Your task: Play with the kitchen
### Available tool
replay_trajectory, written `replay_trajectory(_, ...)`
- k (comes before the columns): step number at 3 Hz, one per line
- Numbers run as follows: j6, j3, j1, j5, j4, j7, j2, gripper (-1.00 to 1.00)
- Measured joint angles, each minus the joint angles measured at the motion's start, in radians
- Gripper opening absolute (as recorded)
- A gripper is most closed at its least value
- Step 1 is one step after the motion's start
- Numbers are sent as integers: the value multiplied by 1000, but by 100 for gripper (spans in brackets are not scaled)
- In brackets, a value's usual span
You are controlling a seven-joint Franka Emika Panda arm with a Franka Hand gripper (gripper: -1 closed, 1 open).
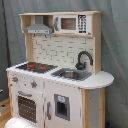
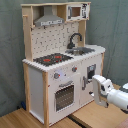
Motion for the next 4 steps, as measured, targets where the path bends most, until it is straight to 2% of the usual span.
replay_trajectory(2, 85, 29, -83, -19, 1, 193, -4, 100)
replay_trajectory(3, 134, 26, -132, -26, 1, 274, -14, 100)
replay_trajectory(4, 175, 28, -222, -30, -1, 312, -18, 100)
